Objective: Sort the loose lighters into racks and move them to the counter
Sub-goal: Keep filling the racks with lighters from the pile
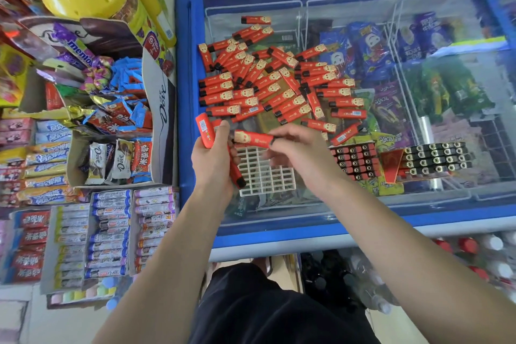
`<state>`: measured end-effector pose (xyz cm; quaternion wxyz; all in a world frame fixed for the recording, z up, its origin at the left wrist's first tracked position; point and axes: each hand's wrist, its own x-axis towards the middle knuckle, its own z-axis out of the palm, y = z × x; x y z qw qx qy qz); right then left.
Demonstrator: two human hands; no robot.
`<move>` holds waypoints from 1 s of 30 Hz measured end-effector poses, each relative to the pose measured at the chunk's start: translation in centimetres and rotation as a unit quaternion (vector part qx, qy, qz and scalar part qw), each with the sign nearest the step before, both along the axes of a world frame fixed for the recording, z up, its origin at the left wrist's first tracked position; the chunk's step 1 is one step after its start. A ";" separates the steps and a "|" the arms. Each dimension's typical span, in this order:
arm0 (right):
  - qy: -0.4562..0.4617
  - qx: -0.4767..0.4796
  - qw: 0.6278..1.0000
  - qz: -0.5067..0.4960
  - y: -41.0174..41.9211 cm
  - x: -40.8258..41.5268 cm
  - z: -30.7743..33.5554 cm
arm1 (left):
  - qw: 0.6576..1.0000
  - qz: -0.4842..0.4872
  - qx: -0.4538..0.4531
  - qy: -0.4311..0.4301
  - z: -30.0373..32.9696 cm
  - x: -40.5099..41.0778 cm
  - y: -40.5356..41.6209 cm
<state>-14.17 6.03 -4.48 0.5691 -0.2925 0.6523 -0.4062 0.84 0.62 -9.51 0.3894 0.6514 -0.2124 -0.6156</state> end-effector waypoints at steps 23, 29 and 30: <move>0.405 -0.064 0.891 0.195 -2.8 -3.0 -4.9 | 0.959 -0.155 -0.058 -0.229 -1.2 0.7 -0.5; 0.386 -0.047 0.898 0.208 -3.4 -2.3 -5.2 | 0.962 -0.157 -0.057 -0.218 -1.1 0.5 -0.7; 0.368 -0.038 0.908 0.196 -3.5 -2.2 -5.1 | 0.962 -0.156 -0.056 -0.216 -1.1 0.5 -0.7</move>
